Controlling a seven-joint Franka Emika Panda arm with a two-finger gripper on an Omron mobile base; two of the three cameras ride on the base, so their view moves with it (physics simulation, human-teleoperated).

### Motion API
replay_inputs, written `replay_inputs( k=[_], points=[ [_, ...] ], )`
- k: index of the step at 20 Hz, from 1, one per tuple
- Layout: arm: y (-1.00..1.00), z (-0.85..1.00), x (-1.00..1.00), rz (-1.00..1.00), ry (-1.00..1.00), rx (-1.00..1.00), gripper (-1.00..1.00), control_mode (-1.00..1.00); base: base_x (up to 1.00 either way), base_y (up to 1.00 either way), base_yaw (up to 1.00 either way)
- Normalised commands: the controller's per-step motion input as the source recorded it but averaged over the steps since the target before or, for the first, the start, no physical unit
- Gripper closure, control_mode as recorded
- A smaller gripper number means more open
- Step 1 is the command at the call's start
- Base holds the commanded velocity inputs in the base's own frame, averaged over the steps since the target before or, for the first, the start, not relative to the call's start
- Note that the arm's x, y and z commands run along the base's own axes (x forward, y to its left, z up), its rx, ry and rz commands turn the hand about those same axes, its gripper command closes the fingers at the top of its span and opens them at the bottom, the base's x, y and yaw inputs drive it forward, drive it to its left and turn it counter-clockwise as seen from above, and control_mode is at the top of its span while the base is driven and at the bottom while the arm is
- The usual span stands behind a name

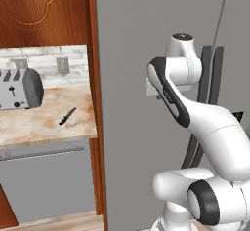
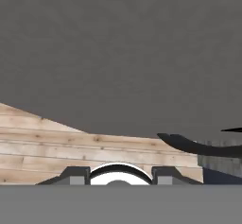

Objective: Retrieve the butter from the fridge and place it on a plate on the dining table. Then retrieve the butter knife by the fridge and place it near the plate.

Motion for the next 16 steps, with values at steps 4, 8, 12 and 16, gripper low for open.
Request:
replay_inputs(
  k=[4, 8, 12, 16],
  points=[
    [0.0, 0.0, 0.0, 0.0, 0.0, 0.0, -1.0, 1.0, -0.36, 0.0, 0.0],
    [0.0, 0.0, 0.0, 0.0, 0.0, 0.0, -1.0, 1.0, -0.79, -0.06, -0.01],
    [0.0, 0.0, 0.0, 0.0, 0.0, 0.0, -1.0, 1.0, -0.67, -0.34, -0.07],
    [0.0, 0.0, 0.0, 0.0, 0.0, 0.0, -1.0, 1.0, -0.34, -0.81, 0.0]
  ],
)
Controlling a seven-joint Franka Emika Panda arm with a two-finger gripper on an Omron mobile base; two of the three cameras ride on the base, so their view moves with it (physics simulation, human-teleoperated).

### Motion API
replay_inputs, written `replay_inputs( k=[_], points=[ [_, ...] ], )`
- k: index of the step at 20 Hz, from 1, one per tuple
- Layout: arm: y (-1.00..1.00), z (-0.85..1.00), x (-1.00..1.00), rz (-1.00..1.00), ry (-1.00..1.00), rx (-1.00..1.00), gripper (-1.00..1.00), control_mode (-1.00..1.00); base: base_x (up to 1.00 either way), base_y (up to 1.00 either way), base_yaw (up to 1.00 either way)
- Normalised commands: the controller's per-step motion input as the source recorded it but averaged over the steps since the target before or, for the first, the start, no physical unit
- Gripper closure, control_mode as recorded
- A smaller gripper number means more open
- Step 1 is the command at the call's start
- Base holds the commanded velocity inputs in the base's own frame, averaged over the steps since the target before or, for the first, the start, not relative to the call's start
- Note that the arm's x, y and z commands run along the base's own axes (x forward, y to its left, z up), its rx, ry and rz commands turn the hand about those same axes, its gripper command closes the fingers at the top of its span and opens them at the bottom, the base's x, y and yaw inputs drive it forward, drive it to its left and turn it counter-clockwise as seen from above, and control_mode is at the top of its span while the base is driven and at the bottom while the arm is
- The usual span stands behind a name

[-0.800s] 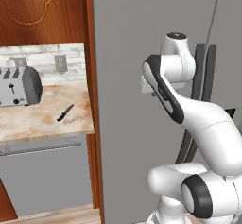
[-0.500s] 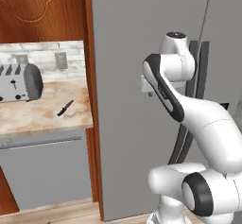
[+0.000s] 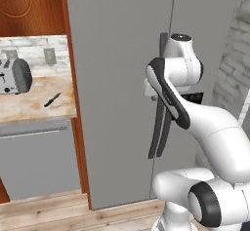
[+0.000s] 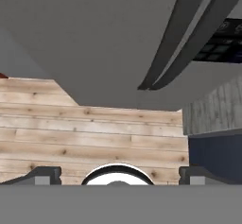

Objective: Retrieve the butter from the fridge and place it on a plate on the dining table. Then retrieve the butter knife by the fridge and place it near the plate.

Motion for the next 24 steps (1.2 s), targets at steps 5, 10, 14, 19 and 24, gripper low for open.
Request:
replay_inputs(
  k=[5, 10, 14, 19, 24],
  points=[
    [0.0, 0.0, 0.0, 0.0, 0.0, 0.0, -1.0, 1.0, -0.28, -0.67, -0.04],
    [0.0, 0.0, 0.0, 0.0, 0.0, 0.0, -1.0, 1.0, 0.0, 0.13, -0.09],
    [0.0, 0.0, 0.0, 0.0, 0.0, 0.0, -1.0, 1.0, 0.0, 0.46, -0.08],
    [0.0, 0.0, 0.0, 0.0, 0.0, 0.0, -1.0, 1.0, -0.07, 0.29, -0.03],
    [0.0, 0.0, 0.0, 0.0, 0.0, 0.0, -1.0, 1.0, -0.37, 0.03, 0.0]
  ],
)
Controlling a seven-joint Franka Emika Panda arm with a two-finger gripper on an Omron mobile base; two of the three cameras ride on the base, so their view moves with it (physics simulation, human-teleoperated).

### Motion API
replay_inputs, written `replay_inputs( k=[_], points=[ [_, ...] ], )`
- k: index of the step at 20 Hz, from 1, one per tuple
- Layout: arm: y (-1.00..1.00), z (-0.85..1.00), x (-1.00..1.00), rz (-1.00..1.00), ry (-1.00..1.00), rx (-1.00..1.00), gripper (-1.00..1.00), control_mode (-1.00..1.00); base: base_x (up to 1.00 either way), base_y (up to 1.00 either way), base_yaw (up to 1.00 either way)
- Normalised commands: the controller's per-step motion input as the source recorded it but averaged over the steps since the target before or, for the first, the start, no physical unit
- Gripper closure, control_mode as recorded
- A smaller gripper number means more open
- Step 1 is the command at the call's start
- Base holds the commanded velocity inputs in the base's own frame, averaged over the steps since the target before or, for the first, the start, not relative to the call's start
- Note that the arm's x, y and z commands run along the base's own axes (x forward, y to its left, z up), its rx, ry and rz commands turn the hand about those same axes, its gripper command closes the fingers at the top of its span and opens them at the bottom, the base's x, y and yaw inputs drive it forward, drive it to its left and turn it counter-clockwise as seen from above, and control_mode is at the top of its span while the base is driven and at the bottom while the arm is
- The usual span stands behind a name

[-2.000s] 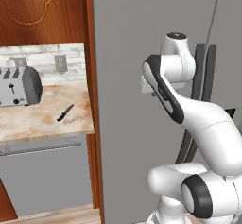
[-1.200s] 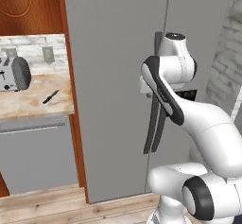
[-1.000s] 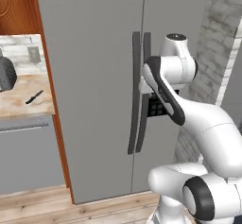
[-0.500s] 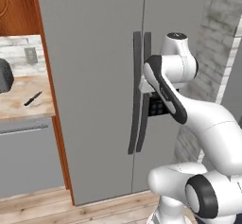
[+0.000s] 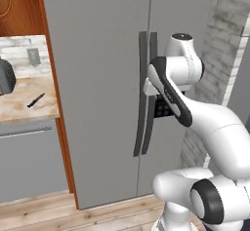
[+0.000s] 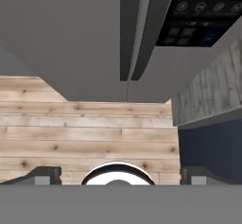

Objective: Retrieve the butter from the fridge and place it on a plate on the dining table. Then retrieve the butter knife by the fridge and place it near the plate.

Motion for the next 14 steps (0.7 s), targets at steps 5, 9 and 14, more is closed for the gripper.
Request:
replay_inputs(
  k=[5, 9, 14],
  points=[
    [0.0, 0.0, 0.0, 0.0, 0.0, 0.0, -1.0, 1.0, -0.46, 0.0, 0.0],
    [0.0, -0.01, 0.0, 0.0, 0.0, 0.0, -1.0, -1.0, -0.12, 0.0, 0.0],
    [-0.02, -0.09, 0.18, 0.0, -0.06, 0.0, -1.0, -1.0, 0.0, 0.0, 0.0]
  ],
)
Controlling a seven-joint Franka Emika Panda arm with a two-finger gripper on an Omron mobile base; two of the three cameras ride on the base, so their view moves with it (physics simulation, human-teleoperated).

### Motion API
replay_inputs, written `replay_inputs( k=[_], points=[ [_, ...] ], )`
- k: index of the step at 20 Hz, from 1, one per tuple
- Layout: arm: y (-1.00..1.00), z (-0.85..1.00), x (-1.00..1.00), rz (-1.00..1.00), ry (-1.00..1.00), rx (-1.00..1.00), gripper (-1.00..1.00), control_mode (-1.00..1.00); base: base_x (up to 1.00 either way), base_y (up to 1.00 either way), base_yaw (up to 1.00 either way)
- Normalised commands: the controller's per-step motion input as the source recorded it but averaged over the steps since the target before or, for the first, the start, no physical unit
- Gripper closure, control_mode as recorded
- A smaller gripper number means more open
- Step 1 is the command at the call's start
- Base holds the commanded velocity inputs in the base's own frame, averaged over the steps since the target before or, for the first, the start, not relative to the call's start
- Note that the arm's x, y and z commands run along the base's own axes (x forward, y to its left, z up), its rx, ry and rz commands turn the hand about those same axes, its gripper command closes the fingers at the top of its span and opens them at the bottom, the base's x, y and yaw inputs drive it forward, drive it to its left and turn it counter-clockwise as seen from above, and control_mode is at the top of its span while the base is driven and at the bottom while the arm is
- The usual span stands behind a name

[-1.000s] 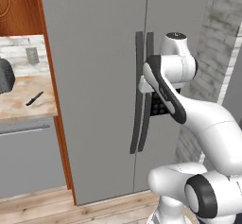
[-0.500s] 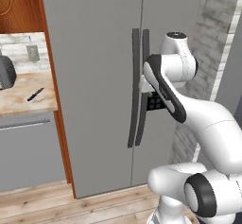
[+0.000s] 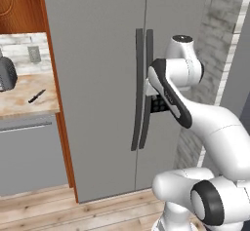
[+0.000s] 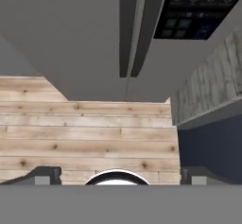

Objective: Retrieve the butter from the fridge and place it on a plate on the dining table. Then retrieve the butter knife by the fridge and place it near the plate.

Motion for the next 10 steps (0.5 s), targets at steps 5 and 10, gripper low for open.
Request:
replay_inputs(
  k=[5, 10],
  points=[
    [-0.55, -0.35, 0.22, 0.0, -0.12, 0.0, -1.0, -1.0, 0.0, 0.0, 0.0],
    [-0.32, -0.2, 0.81, 0.03, -0.04, 0.03, -1.0, -1.0, 0.0, 0.0, 0.0]
  ],
)
